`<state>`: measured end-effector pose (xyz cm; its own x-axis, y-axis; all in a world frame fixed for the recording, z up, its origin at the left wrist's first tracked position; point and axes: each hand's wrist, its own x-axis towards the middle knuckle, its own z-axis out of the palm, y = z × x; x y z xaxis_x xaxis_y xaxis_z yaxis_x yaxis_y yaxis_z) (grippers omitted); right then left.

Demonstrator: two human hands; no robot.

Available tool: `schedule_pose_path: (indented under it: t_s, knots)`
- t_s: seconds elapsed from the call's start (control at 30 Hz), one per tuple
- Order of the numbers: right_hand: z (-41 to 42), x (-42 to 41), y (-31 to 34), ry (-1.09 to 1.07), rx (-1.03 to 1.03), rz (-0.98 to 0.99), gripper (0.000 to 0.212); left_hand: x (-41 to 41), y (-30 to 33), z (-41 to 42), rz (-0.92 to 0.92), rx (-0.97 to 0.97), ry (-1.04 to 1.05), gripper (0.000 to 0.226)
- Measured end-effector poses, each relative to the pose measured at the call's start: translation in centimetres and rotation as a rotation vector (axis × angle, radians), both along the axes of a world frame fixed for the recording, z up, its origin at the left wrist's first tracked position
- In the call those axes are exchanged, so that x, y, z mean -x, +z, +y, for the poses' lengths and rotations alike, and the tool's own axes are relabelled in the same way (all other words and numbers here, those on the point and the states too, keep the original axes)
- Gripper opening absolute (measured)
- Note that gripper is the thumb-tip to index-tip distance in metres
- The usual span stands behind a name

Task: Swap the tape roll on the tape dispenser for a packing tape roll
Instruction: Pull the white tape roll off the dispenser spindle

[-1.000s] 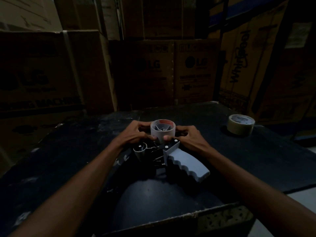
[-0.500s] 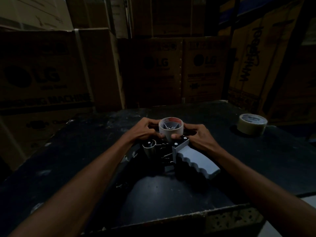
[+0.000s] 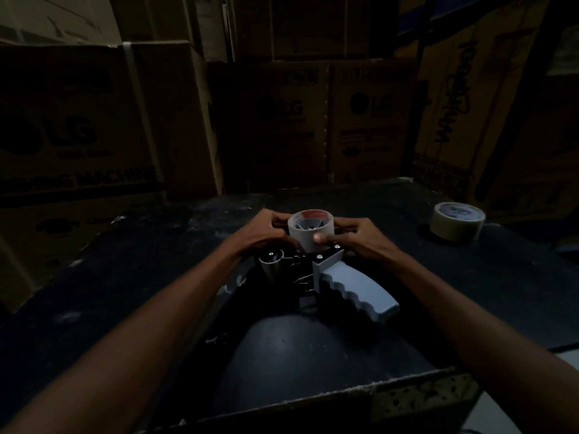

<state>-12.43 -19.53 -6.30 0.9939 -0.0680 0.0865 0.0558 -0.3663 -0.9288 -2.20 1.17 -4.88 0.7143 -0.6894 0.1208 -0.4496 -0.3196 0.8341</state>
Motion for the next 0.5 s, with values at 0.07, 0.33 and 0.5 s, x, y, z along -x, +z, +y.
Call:
schedule_pose_path:
  t_s: [0.07,0.33,0.5]
  knots:
    - [0.1,-0.3,1.2,-0.029,-0.069,0.110,0.036,0.2,0.0,0.1,0.030,0.005,0.025,0.033]
    - [0.3,-2.8,3.4,-0.201,0.135,0.199,0.032,-0.4,2.0,-1.5,0.198,-0.094,0.320,0.017]
    - [0.5,-3.7,3.6,-0.262,0.165,0.210,0.015,-0.3,1.9,-2.0,0.218,-0.065,0.411,0.013]
